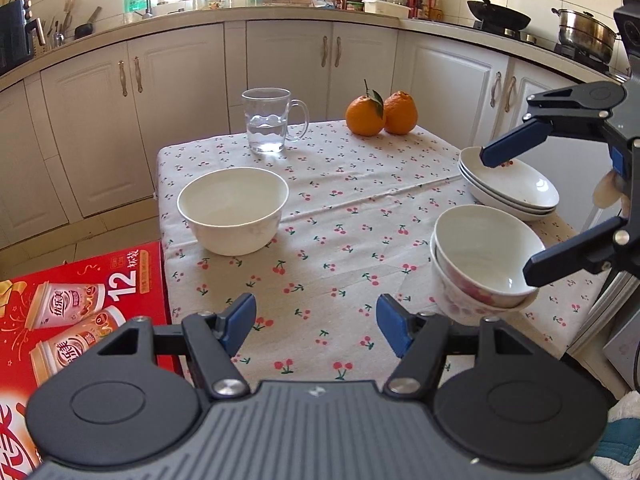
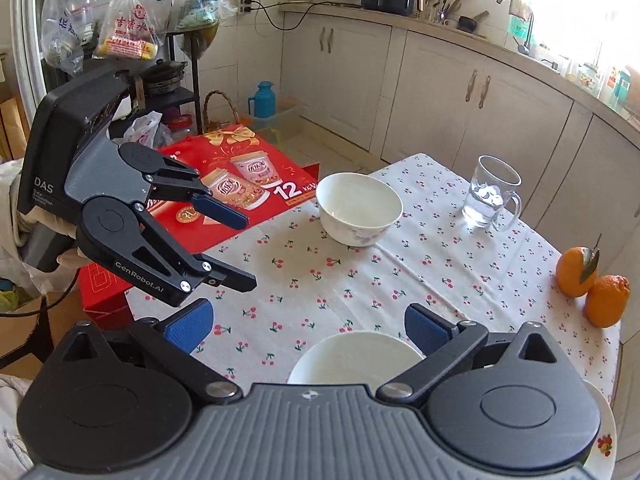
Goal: Organize plates and bowls
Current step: 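Move the right tool to the white bowl by the red box and grasp its rim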
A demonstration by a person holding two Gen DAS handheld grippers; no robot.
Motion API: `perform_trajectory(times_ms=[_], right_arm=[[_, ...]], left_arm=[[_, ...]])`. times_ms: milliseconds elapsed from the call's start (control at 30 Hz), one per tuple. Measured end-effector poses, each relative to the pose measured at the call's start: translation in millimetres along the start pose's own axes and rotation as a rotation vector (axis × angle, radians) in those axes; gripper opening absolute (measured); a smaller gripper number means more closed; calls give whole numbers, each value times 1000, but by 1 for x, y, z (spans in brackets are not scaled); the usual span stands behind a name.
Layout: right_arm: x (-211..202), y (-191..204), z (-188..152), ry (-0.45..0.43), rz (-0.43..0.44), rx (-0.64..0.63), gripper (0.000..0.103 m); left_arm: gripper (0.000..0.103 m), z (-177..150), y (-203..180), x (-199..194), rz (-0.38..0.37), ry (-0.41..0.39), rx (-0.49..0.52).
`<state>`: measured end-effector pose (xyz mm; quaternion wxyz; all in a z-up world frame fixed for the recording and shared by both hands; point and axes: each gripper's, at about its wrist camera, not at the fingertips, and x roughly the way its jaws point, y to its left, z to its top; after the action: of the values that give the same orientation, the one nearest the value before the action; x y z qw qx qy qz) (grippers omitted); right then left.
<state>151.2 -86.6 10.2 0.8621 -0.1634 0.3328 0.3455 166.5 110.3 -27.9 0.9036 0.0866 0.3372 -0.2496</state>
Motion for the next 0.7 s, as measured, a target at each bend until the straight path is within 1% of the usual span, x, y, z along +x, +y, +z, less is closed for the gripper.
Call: perform_trajectory(times_ms=[33,100,200,300,367,433,567,700], right_arm=[[5,0,3,9,4,-5,103],[14,1,11,38,-19,-41,103],[28,3,21,62,-55,-110,103],[46,-2,33,82,-64,-131,103],[61,-7,40,105,-63,-146,103],[77,-12,46,124,-58,-148,103],[106,-31,58,148,-17,-106,103],[129,-50,69,150,-2,-85,103]], left_arm=[[67,-2,3,1,6,-4,0],[67,-4,8,4,28,-13,9],[70,-6,14,13,76,-27,31],[73,-4,19,23,112,-43,40],[80,-1,23,32,125,-53,24],[82,3,27,40,130,-66,11],[96,10,35,57,156,-85,-3],[97,18,42,75,185,-100,1]])
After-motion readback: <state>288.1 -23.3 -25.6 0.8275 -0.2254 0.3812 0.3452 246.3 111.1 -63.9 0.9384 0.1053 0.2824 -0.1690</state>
